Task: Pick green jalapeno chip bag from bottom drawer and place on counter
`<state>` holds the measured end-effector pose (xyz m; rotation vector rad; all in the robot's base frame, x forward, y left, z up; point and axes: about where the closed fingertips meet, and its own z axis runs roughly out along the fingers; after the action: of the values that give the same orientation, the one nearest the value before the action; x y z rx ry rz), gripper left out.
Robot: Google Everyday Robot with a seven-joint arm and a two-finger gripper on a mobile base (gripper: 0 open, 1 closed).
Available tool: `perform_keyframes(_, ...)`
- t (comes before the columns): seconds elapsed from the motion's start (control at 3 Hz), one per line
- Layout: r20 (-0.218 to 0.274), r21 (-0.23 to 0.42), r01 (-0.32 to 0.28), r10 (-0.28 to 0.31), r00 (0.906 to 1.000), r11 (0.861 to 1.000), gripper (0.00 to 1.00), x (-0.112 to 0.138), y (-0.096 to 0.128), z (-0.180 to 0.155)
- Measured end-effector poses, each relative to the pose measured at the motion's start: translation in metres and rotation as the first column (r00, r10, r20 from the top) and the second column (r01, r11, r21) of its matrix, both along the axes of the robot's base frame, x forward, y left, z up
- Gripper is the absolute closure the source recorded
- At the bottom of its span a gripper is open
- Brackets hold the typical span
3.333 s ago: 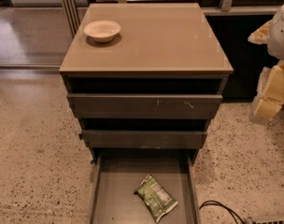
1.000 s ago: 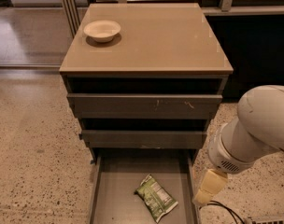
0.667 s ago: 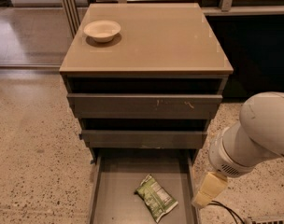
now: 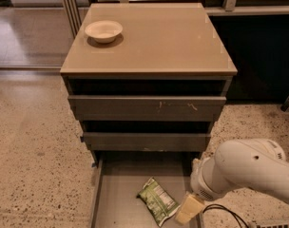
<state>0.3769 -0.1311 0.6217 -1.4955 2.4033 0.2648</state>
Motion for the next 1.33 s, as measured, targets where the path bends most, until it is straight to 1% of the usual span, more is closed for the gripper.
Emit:
perform_keyframes(0.33, -0.001, 0.059, 0.004, -0.004, 1.0000, 0.998, 0.00, 0.011, 0.021, -0.059)
perform_keyframes(0.67, -0.005, 0.090, 0.012, -0.011, 0.9999, 0.996, 0.00, 0.038, 0.040, -0.122)
perform_keyframes(1.0, -0.005, 0.090, 0.012, -0.011, 0.9999, 0.996, 0.00, 0.038, 0.040, -0.123)
perform_keyframes(1.33, -0.016, 0.090, 0.011, -0.010, 0.9998, 0.996, 0.00, 0.042, 0.051, -0.150)
